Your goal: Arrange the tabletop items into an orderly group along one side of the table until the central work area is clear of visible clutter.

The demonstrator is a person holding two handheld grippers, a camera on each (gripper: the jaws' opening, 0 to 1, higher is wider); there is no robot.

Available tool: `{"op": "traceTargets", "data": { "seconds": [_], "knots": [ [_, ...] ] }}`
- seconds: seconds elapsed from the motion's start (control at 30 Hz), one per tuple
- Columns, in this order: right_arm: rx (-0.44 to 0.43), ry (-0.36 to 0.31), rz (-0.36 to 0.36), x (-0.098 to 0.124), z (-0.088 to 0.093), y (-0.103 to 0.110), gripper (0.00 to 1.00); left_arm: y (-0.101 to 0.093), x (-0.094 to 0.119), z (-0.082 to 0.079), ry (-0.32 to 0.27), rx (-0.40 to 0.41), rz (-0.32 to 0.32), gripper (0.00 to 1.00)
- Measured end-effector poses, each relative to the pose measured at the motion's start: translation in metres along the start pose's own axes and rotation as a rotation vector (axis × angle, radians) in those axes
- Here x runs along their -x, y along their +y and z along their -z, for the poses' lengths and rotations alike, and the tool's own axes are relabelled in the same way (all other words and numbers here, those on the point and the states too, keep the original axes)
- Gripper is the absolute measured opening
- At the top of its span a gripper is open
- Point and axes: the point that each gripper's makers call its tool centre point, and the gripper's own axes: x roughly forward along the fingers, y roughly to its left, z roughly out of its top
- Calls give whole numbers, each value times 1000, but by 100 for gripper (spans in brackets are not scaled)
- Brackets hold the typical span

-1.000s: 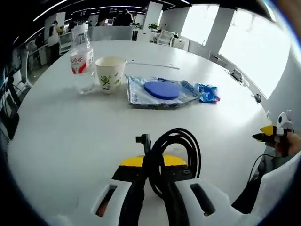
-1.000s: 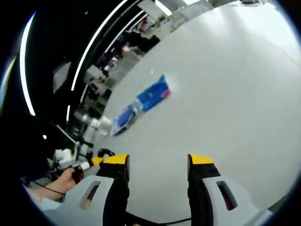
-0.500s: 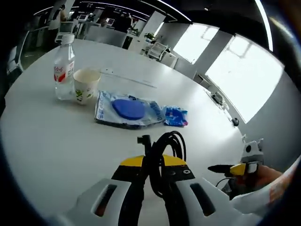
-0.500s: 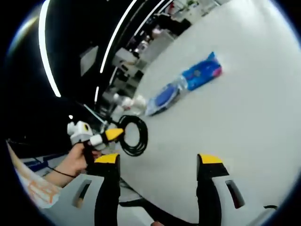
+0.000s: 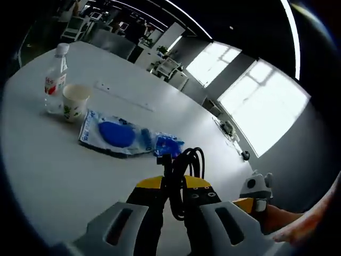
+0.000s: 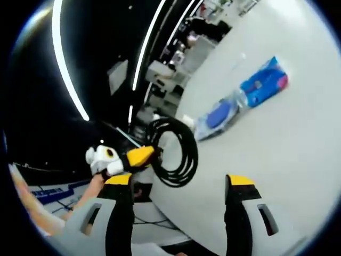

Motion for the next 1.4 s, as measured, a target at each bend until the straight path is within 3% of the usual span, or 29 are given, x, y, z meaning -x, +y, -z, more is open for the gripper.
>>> {"op": "traceTargets", "data": {
  "seconds": [0.07,0.17,0.33,0.4,0.5,0.73,0.93,1.07,1.4],
  "knots": [
    [-64,-36,-45,-1,-4,7,63,-5,-1,-1,-7,14,21,10],
    [-161,-62,-116,1,-8,13,45,-11,-3,1,-11,27,38,10],
    [-100,-78,-99,7,-15,13,28,-17,-3,2,-21,38,58,10],
    [-34,-81,-61,11,-15,4,7,-16,-2,-2,-47,66,62,10],
    [-127,-109,-129,13,-21,15,5,-17,-2,0,-40,54,63,10],
    [-100,-107,-132,15,-24,19,3,-16,-1,8,-39,-55,45,11],
    [-144,-144,-154,22,-35,20,1,-13,-2,16,-18,-145,26,23],
    [-146,-169,-142,28,-44,14,0,-9,3,19,-37,-132,19,37],
    [-179,-193,-88,38,-61,-12,0,12,25,38,-35,-82,-19,43]
  ]
}}
